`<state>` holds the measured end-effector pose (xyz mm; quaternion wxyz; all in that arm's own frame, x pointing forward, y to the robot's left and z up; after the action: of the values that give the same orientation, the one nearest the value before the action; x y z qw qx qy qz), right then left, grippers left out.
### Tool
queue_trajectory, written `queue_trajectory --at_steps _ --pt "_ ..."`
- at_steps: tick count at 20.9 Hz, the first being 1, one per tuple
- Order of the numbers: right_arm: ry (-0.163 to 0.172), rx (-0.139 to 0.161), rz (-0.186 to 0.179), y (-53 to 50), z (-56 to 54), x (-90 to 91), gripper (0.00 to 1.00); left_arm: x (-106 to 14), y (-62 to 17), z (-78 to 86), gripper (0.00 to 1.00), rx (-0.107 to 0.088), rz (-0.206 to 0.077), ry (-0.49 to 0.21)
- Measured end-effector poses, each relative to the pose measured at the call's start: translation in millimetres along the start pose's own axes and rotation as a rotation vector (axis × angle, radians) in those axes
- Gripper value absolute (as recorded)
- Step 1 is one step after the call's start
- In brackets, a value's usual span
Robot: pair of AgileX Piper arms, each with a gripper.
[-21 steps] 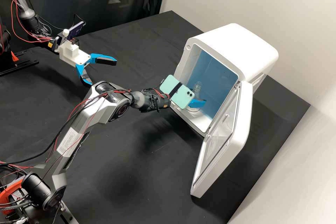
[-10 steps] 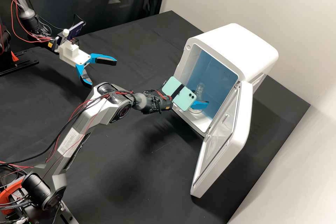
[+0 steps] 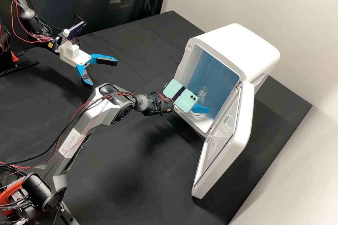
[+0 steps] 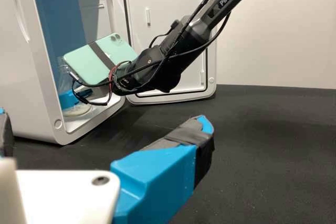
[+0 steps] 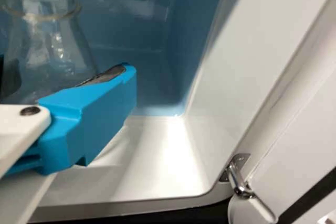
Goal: Place the flask in the incubator
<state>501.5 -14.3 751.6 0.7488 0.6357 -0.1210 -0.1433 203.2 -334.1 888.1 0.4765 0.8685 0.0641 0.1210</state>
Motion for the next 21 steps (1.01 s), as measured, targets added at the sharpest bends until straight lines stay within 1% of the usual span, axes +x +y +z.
queue_trajectory --at_steps 2,4,13,18,20,21 --pt "-0.001 0.000 -0.008 -0.7 0.1 0.0 1.00 0.3 -0.2 0.8 1.00 0.000 -0.001 -0.004" --pt "-0.003 0.000 -0.030 -2.8 0.2 0.0 1.00 0.6 -0.3 1.8 1.00 0.000 -0.002 -0.008" --pt "-0.005 0.002 -0.031 -3.2 1.3 0.4 1.00 0.6 -0.4 1.8 1.00 0.000 -0.002 -0.008" --pt "-0.005 0.015 -0.031 -3.2 1.3 0.4 1.00 0.6 -0.4 1.8 1.00 0.000 -0.002 -0.008" --pt "-0.005 0.031 -0.032 -3.3 1.2 0.4 1.00 0.6 -0.4 1.8 1.00 0.000 -0.002 -0.008" --pt "-0.007 0.036 -0.039 -4.6 2.1 0.0 1.00 0.6 -0.4 1.8 1.00 0.000 -0.002 -0.008"
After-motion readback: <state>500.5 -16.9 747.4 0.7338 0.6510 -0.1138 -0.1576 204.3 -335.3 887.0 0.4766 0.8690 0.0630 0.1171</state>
